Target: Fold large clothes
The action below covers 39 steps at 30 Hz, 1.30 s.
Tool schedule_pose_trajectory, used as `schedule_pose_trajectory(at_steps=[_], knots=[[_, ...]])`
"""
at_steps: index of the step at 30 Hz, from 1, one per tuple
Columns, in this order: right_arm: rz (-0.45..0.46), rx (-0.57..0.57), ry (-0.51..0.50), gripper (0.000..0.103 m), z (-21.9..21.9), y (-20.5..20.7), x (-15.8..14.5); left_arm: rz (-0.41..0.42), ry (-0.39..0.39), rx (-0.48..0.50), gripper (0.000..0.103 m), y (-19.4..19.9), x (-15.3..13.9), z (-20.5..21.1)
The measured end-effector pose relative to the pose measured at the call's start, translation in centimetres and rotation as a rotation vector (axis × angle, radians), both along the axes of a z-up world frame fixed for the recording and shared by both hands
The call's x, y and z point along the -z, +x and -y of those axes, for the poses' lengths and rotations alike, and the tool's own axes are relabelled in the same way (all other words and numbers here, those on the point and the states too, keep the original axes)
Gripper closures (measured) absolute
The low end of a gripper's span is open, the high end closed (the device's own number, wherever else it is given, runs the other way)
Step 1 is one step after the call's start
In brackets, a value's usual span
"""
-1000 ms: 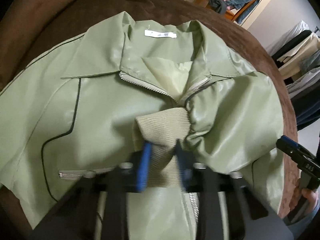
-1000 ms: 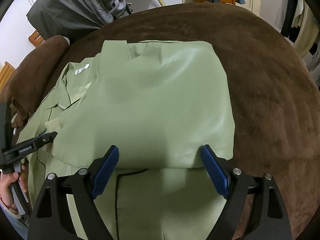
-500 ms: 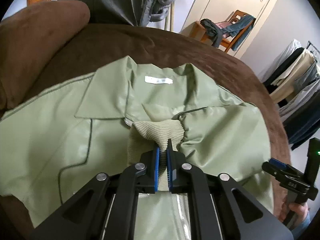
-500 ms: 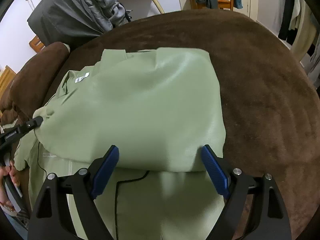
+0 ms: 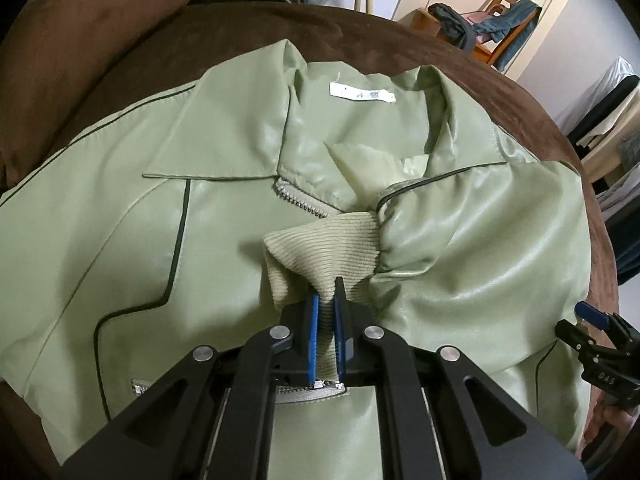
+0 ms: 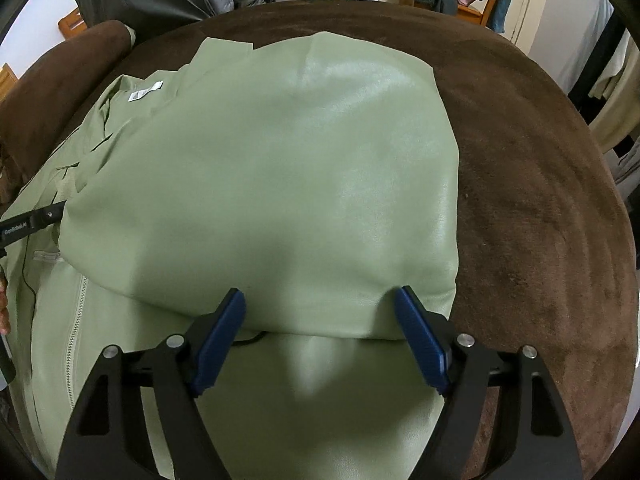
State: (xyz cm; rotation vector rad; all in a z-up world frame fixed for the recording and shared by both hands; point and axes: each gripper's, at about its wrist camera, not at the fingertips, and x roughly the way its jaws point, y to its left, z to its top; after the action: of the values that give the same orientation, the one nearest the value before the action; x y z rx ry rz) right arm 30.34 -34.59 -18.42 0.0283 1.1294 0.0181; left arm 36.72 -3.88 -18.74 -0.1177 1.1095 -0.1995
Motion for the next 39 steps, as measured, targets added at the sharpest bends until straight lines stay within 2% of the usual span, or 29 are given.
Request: schedule_pose_trajectory(at_steps=[12,15,16,17,19,22,23,24,25,27,31,34,39], knots=[[-0.010,0.004,-0.005,0.023,-0.6,0.4,0.2,0.008,-0.008,0.001,0.093,0.1,-0.1,0.0],[-0.013,0.011,0.004,0.020,-0.5,0.5,0.1,0.006,-0.025,0.006,0.086,-0.1,-0.7,-0.3],[-0.013,0.012,0.007,0.019,-0.6,0.6,0.1,0.004,-0.029,0.004,0.072,-0.1,-1.0,-0.5],[-0.016,0.013,0.011,0.017,-0.7,0.7,0.1,0.002,-0.032,0.003,0.051,-0.2,-1.3,-0.6],[-0.021,0.019,0.010,0.014,-1.0,0.9,0.0,0.021,-0.018,-0.002,0.033,-0.5,-2.4,-1.0],[-0.018,0.026,0.026,0.014,-1.2,1.1,-0.7,0.047,-0.009,0.006,0.029,-1.4,-4.3,-1.7],[-0.011,0.025,0.045,0.014,-1.4,1.1,-1.1,0.053,-0.001,-0.002,0.018,-1.8,-5.0,-2.2],[-0.005,0.022,0.057,0.014,-1.6,1.0,-1.4,0.064,0.010,-0.016,0.013,-2.5,-5.6,-2.9],[0.004,0.015,0.069,0.014,-2.2,0.9,-2.0,0.080,0.015,-0.035,0.008,-3.1,-6.3,-3.7],[0.020,-0.005,0.071,0.014,-3.4,0.5,-2.8,0.104,0.014,-0.078,0.008,-4.4,-7.2,-5.7],[0.027,-0.058,0.089,0.014,-6.5,0.2,-3.7,0.125,-0.011,-0.246,0.007,-8.0,-7.9,-12.1],[0.044,-0.103,0.092,0.010,-9.6,-0.1,-4.3,0.127,0.002,-0.388,0.007,-10.7,-7.2,-17.5],[0.064,-0.157,0.113,0.009,-14.3,-0.4,-4.9,0.068,0.023,-0.610,0.007,-14.4,-4.1,-26.4]])
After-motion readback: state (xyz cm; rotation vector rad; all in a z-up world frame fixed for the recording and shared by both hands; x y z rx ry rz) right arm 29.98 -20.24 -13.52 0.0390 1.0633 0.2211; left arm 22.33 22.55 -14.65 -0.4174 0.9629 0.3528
